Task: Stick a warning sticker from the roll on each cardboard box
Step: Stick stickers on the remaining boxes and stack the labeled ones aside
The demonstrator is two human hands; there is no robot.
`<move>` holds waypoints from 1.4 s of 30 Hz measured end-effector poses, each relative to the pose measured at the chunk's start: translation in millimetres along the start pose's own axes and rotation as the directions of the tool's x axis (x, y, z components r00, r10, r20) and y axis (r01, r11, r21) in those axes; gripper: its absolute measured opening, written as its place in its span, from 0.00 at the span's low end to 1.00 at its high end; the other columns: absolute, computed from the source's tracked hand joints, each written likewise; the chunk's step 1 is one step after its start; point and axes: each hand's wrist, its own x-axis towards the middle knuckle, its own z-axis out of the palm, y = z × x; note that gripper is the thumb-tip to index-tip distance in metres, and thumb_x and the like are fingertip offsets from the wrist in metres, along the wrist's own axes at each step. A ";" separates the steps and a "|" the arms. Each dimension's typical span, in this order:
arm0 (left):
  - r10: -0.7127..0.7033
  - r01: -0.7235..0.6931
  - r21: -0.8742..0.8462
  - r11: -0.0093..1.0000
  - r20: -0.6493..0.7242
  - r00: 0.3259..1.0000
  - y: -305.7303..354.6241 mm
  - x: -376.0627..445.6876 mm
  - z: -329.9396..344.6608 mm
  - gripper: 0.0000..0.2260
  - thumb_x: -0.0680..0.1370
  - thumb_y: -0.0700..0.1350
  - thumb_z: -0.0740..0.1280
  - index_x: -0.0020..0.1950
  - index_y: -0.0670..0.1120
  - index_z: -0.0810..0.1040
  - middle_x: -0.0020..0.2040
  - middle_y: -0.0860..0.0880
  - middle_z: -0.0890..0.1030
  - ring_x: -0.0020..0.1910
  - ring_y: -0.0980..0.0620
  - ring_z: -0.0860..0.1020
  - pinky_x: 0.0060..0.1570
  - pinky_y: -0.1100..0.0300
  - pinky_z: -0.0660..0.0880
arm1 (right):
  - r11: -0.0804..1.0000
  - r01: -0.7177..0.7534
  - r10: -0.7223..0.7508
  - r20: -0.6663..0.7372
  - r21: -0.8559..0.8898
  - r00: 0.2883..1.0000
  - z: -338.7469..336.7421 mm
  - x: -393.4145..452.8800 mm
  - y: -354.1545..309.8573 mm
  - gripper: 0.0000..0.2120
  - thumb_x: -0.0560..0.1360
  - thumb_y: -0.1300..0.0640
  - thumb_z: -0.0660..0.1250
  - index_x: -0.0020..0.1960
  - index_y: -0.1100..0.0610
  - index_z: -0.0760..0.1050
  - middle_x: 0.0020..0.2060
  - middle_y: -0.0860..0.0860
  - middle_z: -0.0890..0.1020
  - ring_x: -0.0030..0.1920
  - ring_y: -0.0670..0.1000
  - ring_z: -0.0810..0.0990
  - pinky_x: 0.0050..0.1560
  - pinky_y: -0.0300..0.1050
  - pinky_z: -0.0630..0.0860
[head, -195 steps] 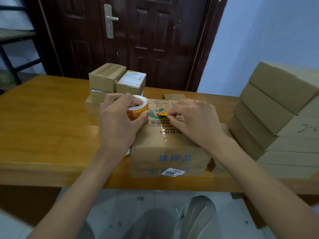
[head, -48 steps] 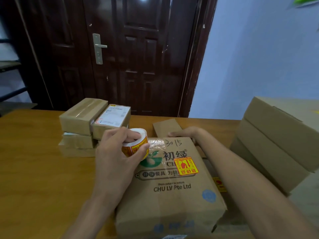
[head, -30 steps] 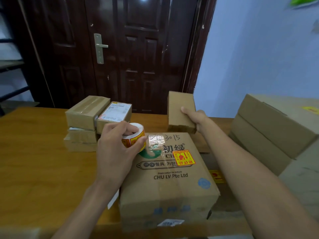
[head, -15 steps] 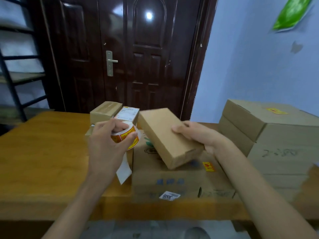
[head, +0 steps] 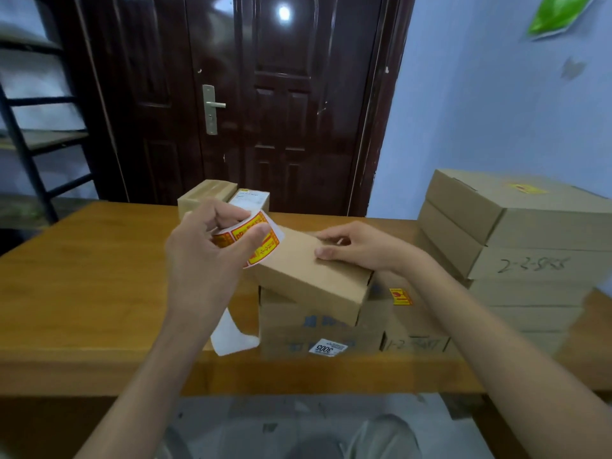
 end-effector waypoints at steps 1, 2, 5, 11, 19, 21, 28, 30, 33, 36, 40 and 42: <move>0.006 -0.006 -0.004 1.000 0.001 1.000 2.8 0.4 1.0 0.08 0.75 0.50 0.79 0.47 0.55 0.81 0.48 0.55 0.85 0.50 0.53 0.86 0.45 0.49 0.86 | 1.000 -0.003 0.003 0.033 -0.008 0.999 -5.4 6.2 -3.5 0.23 0.80 0.38 0.69 0.75 0.39 0.75 0.65 0.41 0.81 0.61 0.45 0.79 0.65 0.46 0.75; 0.019 -0.019 -0.003 1.000 -0.003 1.000 5.0 0.5 1.4 0.08 0.75 0.49 0.79 0.47 0.55 0.81 0.47 0.55 0.85 0.50 0.54 0.86 0.45 0.51 0.86 | 1.000 0.002 0.000 0.056 -0.026 0.998 -10.2 13.0 -7.0 0.22 0.81 0.41 0.69 0.75 0.39 0.75 0.66 0.43 0.81 0.63 0.46 0.79 0.68 0.48 0.75; 0.064 -0.064 0.015 0.998 -0.022 0.998 8.5 2.1 -1.5 0.07 0.75 0.49 0.79 0.47 0.54 0.81 0.47 0.56 0.84 0.50 0.58 0.85 0.41 0.61 0.84 | 0.983 0.037 -0.035 0.015 -0.178 0.999 -14.0 23.0 -15.8 0.25 0.82 0.36 0.65 0.77 0.39 0.71 0.69 0.46 0.80 0.68 0.51 0.79 0.73 0.57 0.74; 0.071 -0.069 0.045 0.997 -0.031 0.997 2.0 17.6 -10.0 0.09 0.75 0.50 0.78 0.50 0.49 0.82 0.48 0.56 0.84 0.51 0.60 0.84 0.38 0.70 0.79 | 0.913 0.125 -0.041 0.218 -0.388 0.975 -0.8 -1.4 -12.4 0.46 0.74 0.34 0.75 0.82 0.30 0.51 0.84 0.37 0.50 0.83 0.49 0.52 0.82 0.58 0.50; 0.070 -0.070 0.027 0.997 0.013 0.997 -2.1 25.2 -6.5 0.10 0.74 0.50 0.79 0.49 0.49 0.82 0.49 0.52 0.85 0.49 0.55 0.86 0.40 0.62 0.84 | 0.961 0.175 -0.140 0.173 -0.213 0.975 -16.1 -11.8 -5.0 0.49 0.72 0.33 0.76 0.83 0.30 0.50 0.83 0.33 0.54 0.82 0.39 0.52 0.84 0.60 0.54; 0.044 -0.044 0.013 0.999 0.005 0.999 -4.1 26.4 -1.1 0.10 0.74 0.50 0.79 0.48 0.49 0.82 0.47 0.51 0.85 0.47 0.54 0.86 0.40 0.55 0.85 | 0.964 0.265 -0.264 -0.174 -0.013 0.949 -0.8 -15.7 -24.6 0.44 0.72 0.30 0.73 0.82 0.33 0.57 0.78 0.35 0.67 0.78 0.37 0.65 0.79 0.55 0.67; -0.039 0.045 -0.066 0.997 0.086 0.996 5.7 21.6 13.4 0.11 0.76 0.56 0.75 0.43 0.50 0.81 0.39 0.50 0.86 0.40 0.54 0.86 0.41 0.53 0.83 | 0.925 0.380 -0.315 -0.548 0.004 0.775 68.4 -1.3 -69.5 0.32 0.75 0.38 0.76 0.75 0.41 0.70 0.63 0.38 0.78 0.62 0.40 0.79 0.59 0.47 0.81; -0.052 0.062 -0.088 0.994 0.112 0.992 7.7 21.9 7.5 0.14 0.78 0.58 0.70 0.42 0.49 0.81 0.40 0.49 0.85 0.40 0.55 0.84 0.43 0.54 0.81 | 0.923 0.373 -0.264 -0.548 0.097 0.794 66.3 1.9 -66.0 0.33 0.75 0.40 0.78 0.75 0.41 0.69 0.64 0.37 0.80 0.63 0.38 0.79 0.61 0.41 0.80; 0.009 -0.005 -0.020 1.000 0.202 0.979 7.5 19.4 -0.9 0.03 0.79 0.51 0.73 0.48 0.52 0.82 0.46 0.55 0.85 0.48 0.58 0.83 0.43 0.63 0.80 | 0.904 0.413 -0.275 -0.592 0.108 0.757 67.9 0.6 -63.9 0.29 0.75 0.43 0.78 0.72 0.44 0.70 0.67 0.38 0.76 0.67 0.38 0.75 0.63 0.37 0.77; 0.039 -0.050 0.035 0.998 0.262 0.964 4.3 16.7 -3.5 0.10 0.76 0.42 0.76 0.54 0.54 0.81 0.50 0.62 0.85 0.54 0.61 0.83 0.52 0.61 0.81 | 0.905 0.426 -0.315 -0.667 0.004 0.675 70.5 -0.1 -65.4 0.23 0.76 0.44 0.78 0.68 0.48 0.77 0.66 0.44 0.72 0.66 0.43 0.74 0.60 0.33 0.75; 0.059 -0.069 0.034 0.997 0.252 0.966 3.7 14.9 -2.0 0.10 0.77 0.42 0.76 0.55 0.54 0.81 0.51 0.62 0.85 0.55 0.62 0.83 0.57 0.48 0.82 | 0.913 0.402 -0.336 -0.675 -0.064 0.657 74.1 0.5 -62.4 0.24 0.79 0.47 0.74 0.72 0.50 0.76 0.61 0.46 0.73 0.62 0.47 0.76 0.56 0.39 0.79; 0.053 -0.057 0.010 0.998 0.253 0.966 3.0 12.6 0.3 0.10 0.77 0.43 0.75 0.56 0.54 0.80 0.50 0.60 0.86 0.54 0.60 0.84 0.53 0.47 0.84 | 0.923 0.378 -0.323 -0.677 -0.070 0.662 75.0 1.3 -59.0 0.24 0.79 0.45 0.74 0.73 0.49 0.76 0.60 0.43 0.74 0.62 0.47 0.77 0.55 0.44 0.81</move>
